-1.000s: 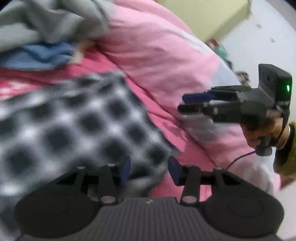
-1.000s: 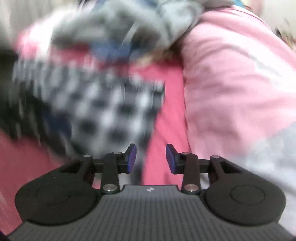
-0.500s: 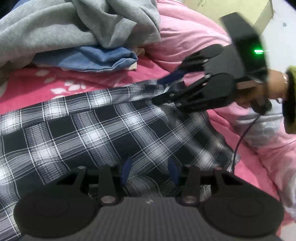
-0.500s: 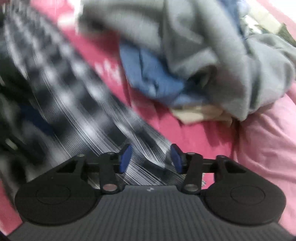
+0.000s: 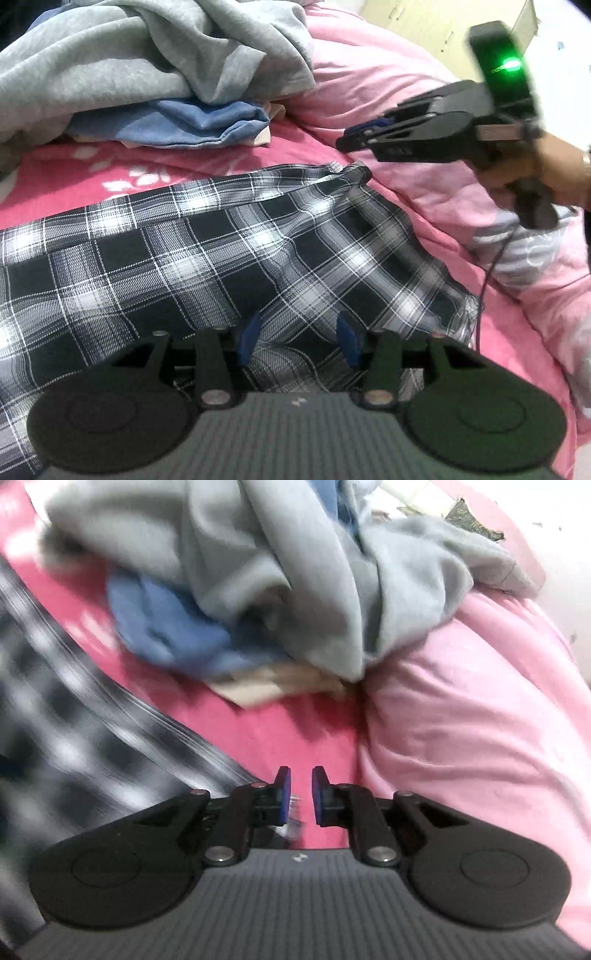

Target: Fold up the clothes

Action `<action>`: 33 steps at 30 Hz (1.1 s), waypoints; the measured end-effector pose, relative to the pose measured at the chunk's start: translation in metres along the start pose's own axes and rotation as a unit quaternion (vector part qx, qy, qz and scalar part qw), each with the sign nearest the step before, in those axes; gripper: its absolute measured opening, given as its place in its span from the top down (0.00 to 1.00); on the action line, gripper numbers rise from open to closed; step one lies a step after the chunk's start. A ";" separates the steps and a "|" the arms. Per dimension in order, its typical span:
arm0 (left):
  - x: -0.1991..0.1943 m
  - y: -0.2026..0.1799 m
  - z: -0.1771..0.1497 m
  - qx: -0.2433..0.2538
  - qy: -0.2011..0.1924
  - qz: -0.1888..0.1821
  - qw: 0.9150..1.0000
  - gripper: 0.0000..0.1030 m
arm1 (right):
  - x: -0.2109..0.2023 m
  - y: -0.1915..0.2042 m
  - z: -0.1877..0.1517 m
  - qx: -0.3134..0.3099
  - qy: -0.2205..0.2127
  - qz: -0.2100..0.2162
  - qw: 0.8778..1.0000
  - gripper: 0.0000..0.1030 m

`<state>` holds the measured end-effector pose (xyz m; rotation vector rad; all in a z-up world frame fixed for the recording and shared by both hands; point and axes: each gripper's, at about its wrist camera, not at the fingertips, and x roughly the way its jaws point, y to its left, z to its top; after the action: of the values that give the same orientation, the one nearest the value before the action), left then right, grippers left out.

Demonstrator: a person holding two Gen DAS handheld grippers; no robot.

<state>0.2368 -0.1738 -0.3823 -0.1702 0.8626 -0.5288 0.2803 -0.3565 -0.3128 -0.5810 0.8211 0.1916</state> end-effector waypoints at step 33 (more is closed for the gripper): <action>0.000 -0.007 0.002 0.027 0.001 0.007 1.000 0.52 | 0.014 -0.016 -0.039 0.229 -0.089 0.010 0.969 0.96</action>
<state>0.2353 -0.1797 -0.3786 -0.1133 0.8489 -0.5380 0.2711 -0.3923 -0.3369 -0.1186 0.6669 0.0653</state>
